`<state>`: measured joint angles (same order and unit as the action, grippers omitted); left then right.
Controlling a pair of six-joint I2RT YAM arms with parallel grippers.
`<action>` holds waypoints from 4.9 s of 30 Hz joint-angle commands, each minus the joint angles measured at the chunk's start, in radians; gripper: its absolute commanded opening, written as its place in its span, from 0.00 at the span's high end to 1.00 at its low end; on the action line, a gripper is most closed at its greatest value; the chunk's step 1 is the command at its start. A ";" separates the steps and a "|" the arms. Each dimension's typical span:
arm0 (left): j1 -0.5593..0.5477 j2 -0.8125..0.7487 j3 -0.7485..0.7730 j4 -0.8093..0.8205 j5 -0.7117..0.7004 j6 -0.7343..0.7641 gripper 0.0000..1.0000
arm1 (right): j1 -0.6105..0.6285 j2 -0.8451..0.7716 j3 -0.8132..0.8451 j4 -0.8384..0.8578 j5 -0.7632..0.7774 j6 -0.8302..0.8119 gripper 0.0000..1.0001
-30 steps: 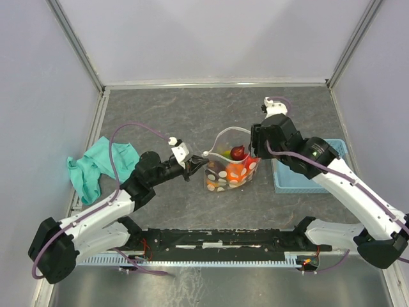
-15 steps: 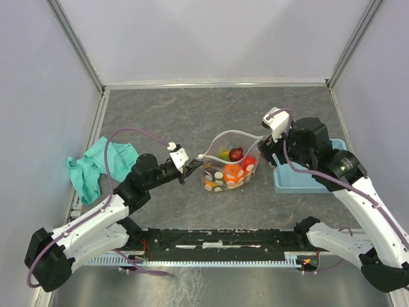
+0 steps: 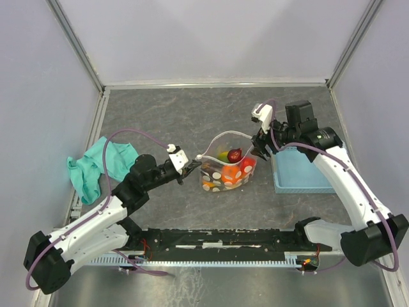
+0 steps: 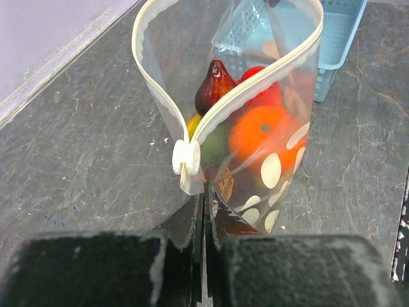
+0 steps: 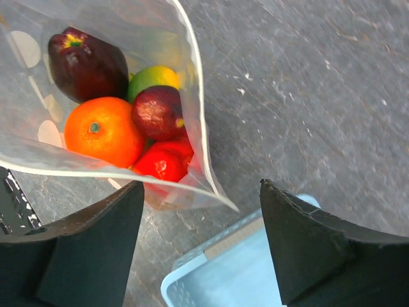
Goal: Place the food in the zip-top bag and seal the zipper
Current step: Zip the zipper food storage bag at the center of the board.
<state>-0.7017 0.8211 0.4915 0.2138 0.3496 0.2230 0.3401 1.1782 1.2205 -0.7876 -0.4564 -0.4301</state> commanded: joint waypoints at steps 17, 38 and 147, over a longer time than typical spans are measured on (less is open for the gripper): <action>0.012 -0.042 0.016 -0.002 -0.060 0.020 0.97 | -0.082 0.046 0.067 -0.128 -0.170 -0.229 0.98; 0.077 -0.002 -0.043 0.200 0.017 -0.126 0.72 | -0.092 -0.059 -0.049 -0.042 -0.219 -0.177 0.98; 0.157 0.049 0.021 0.152 0.206 -0.052 0.97 | 0.477 0.216 0.218 0.030 0.042 -0.228 0.98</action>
<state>-0.5480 0.8871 0.4782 0.3496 0.6064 0.1238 0.8463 1.4693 1.4628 -0.7193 -0.4900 -0.6769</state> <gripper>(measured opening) 0.032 0.050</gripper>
